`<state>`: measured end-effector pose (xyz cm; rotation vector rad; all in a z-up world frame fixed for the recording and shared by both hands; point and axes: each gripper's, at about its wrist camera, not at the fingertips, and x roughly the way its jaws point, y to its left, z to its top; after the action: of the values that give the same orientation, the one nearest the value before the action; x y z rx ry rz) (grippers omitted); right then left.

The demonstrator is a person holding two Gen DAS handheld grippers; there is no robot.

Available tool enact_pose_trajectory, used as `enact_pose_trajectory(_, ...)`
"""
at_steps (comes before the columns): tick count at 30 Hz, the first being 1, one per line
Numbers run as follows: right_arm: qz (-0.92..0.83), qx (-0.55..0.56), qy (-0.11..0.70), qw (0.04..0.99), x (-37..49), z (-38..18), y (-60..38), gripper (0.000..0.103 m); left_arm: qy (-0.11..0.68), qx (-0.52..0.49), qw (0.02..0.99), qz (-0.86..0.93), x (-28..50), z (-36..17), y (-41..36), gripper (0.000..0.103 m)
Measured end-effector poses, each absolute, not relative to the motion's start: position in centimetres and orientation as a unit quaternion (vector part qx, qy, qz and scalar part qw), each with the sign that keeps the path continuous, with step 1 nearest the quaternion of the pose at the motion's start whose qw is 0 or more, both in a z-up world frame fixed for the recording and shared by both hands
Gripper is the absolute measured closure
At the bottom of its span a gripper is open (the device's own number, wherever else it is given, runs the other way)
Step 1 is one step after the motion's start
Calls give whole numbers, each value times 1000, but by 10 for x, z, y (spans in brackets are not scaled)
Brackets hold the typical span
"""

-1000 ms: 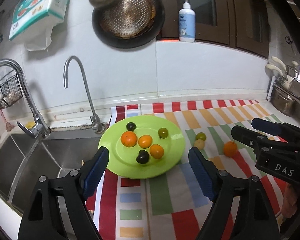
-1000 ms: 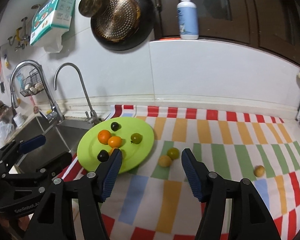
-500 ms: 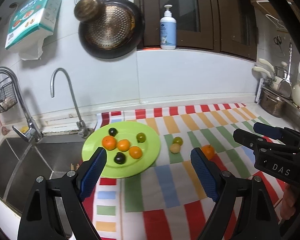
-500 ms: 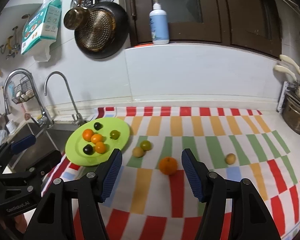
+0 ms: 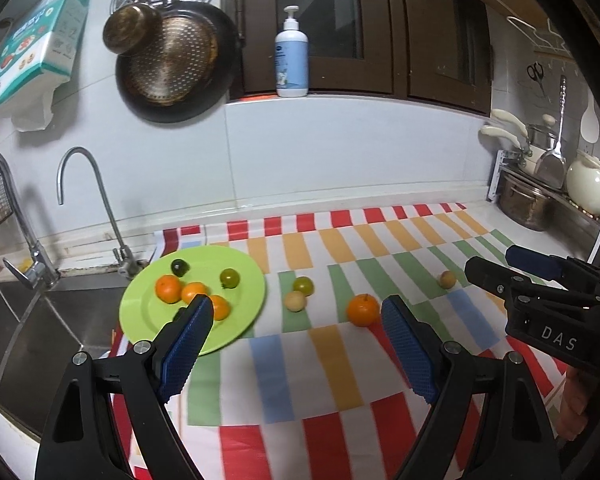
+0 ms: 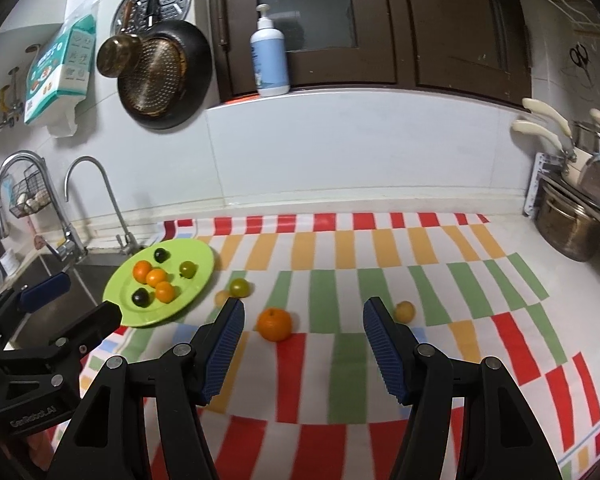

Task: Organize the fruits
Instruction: 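Lift both open grippers away from the green plate, then move the left gripper to the large stemmed orange while the right gripper approaches a yellow fruit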

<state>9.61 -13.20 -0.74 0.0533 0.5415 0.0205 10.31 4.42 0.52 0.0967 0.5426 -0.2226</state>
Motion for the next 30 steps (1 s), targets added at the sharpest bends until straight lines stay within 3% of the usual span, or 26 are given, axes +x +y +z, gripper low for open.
enact_pose_trajectory(30,-17,33,295,955,127,-33,-208,40,310,70,941,-118,148,-31,-26,15)
